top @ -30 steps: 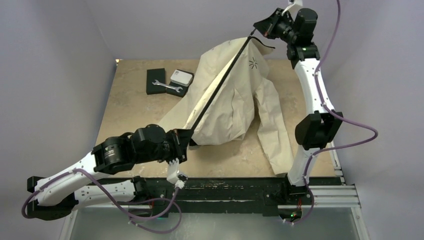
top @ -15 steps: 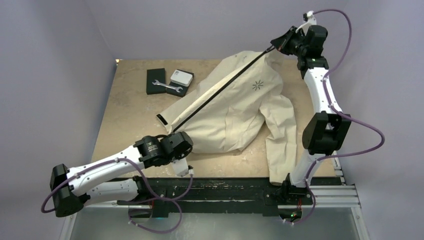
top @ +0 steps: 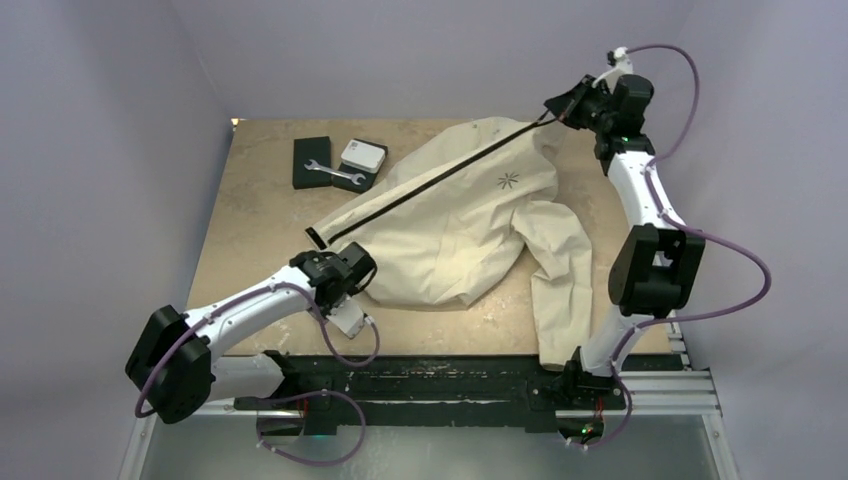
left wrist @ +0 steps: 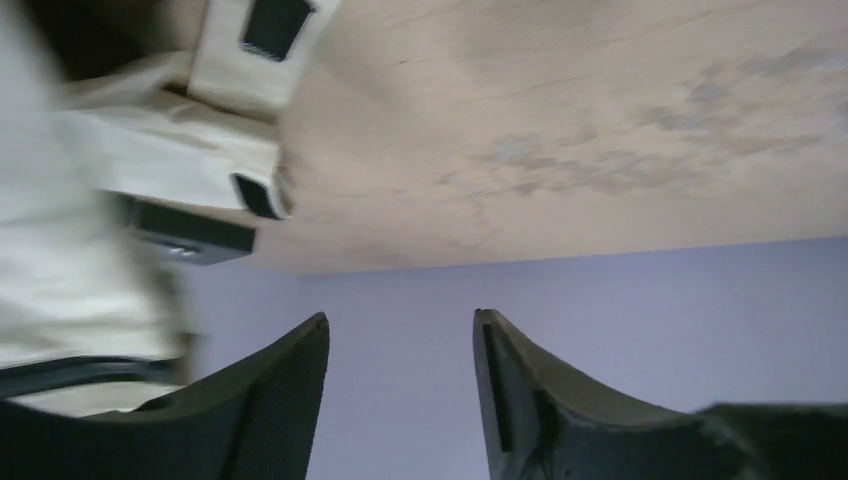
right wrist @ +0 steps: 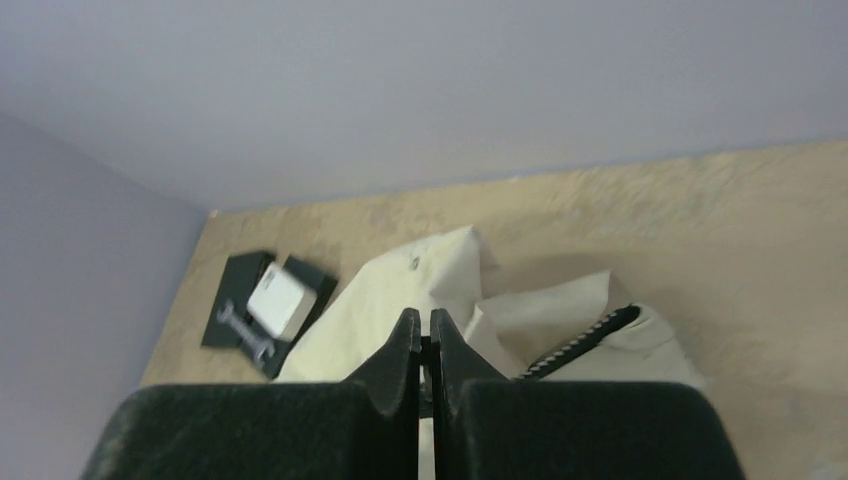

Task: Zip up the jacket
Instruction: Zip the zipper on the jacket.

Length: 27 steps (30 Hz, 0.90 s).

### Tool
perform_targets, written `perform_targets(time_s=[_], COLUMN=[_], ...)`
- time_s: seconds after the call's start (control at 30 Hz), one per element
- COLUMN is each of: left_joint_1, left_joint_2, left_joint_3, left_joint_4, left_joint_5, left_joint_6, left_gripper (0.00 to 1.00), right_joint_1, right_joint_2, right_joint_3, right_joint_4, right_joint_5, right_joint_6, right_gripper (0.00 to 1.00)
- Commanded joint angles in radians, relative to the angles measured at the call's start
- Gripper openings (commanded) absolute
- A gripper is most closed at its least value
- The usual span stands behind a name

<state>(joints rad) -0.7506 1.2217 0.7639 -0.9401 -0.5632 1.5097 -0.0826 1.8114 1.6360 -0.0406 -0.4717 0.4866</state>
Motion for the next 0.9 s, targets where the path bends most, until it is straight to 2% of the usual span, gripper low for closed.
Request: perform_targets(time_s=[0.0,0.03,0.07,0.1,0.17,0.23,0.27,0.33,0.37,0.43,0.47,0.57,0.73,0.8,0.87], left_joint_1=[0.044,0.047,0.054,0.065,0.077,0.077,0.077,0.077,0.077,0.077,0.077,0.090,0.108,0.107,0.108], left_joint_2=[-0.012,-0.003,0.010,0.020,0.022,0.006,-0.012,-0.061,-0.082,-0.086,-0.061,0.102,0.300,0.397,0.525], left_joint_3=[0.166,0.225,0.308,0.384,0.519,0.582,0.584,0.512,0.453,0.344,0.319,0.352,0.379,0.441,0.529], left_joint_4=[-0.164,-0.186,-0.225,-0.273,-0.342,-0.265,-0.125,0.262,0.454,0.764,0.861,0.982,1.247,1.260,1.247], left_joint_5=[0.334,0.469,0.629,0.786,1.054,1.261,1.315,1.295,1.250,1.103,1.059,0.978,1.067,1.044,0.946], left_joint_6=[-0.151,-0.185,-0.229,-0.257,-0.296,-0.431,-0.574,-0.880,-0.972,-1.078,-1.117,-1.182,-1.190,-1.150,-1.144], left_gripper=[0.65,0.72,0.74,0.85,0.89,0.91,0.92,0.94,0.94,0.98,0.99,0.99,0.99,0.99,0.99], right_joint_1=[-0.064,-0.048,-0.030,-0.010,0.037,0.100,0.133,0.178,0.194,0.213,0.216,0.216,0.215,0.216,0.216], right_joint_2=[-0.115,-0.136,-0.169,-0.204,-0.267,-0.315,-0.337,-0.387,-0.408,-0.437,-0.444,-0.463,-0.524,-0.547,-0.571], right_joint_3=[-0.123,-0.180,-0.242,-0.307,-0.417,-0.476,-0.499,-0.561,-0.590,-0.625,-0.630,-0.645,-0.662,-0.660,-0.669], right_joint_4=[0.369,0.389,0.425,0.477,0.546,0.546,0.542,0.569,0.576,0.570,0.563,0.527,0.471,0.439,0.416], right_joint_5=[0.021,0.005,-0.002,-0.005,0.002,0.015,0.017,0.025,0.027,0.026,0.020,0.012,0.047,0.078,0.112], right_joint_6=[0.012,0.013,0.014,0.023,0.023,-0.032,-0.060,-0.099,-0.122,-0.158,-0.171,-0.204,-0.256,-0.279,-0.301], right_gripper=[0.00,0.00,0.00,0.00,0.00,0.00,0.00,0.00,0.00,0.00,0.00,0.00,0.00,0.00,0.00])
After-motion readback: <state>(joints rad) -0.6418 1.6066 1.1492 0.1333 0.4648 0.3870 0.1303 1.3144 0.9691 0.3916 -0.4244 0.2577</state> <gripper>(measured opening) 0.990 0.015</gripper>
